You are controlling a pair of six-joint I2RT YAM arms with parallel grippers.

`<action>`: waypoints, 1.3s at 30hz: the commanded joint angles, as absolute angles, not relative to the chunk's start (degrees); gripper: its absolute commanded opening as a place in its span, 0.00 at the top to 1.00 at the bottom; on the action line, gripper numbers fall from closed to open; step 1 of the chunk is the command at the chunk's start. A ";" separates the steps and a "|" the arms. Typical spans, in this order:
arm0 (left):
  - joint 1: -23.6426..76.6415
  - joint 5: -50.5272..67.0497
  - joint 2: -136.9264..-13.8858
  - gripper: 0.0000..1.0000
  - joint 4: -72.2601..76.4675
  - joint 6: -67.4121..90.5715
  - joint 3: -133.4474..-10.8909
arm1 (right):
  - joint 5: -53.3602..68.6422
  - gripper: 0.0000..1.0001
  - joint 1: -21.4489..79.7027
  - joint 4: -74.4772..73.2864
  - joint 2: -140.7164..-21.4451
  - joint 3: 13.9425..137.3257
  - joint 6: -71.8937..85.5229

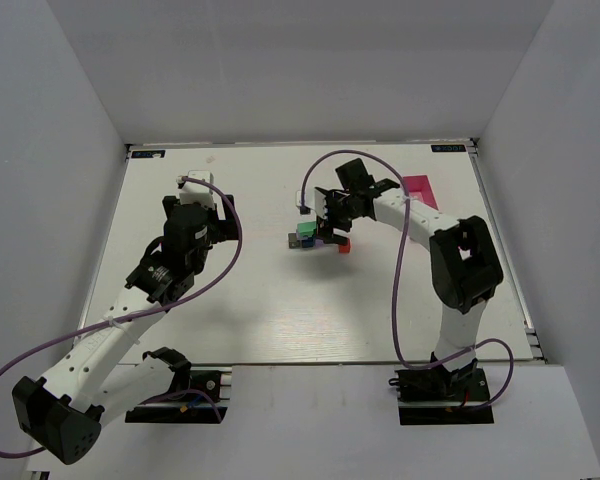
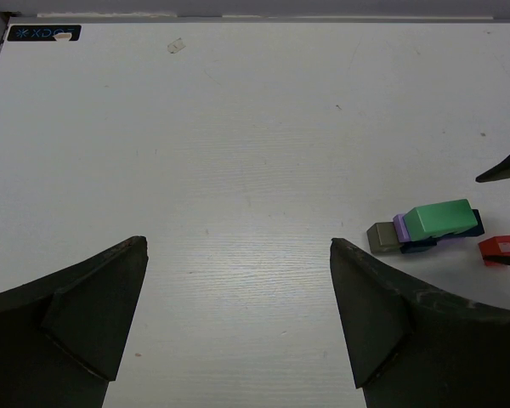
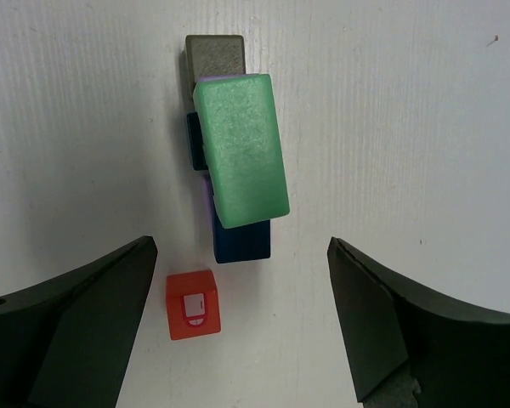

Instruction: Build the wood block tower

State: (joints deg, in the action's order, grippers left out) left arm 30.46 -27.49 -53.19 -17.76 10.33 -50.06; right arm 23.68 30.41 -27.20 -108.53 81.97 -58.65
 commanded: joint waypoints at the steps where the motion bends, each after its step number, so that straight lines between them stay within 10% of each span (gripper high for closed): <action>1: 30.23 -26.81 -52.21 0.01 -17.05 9.93 -50.45 | 23.47 0.13 31.11 -26.98 -110.21 84.37 -58.27; 39: 30.23 -26.81 -52.21 0.01 -17.05 9.93 -50.45 | 18.54 0.13 34.36 -25.58 -114.96 87.63 -54.40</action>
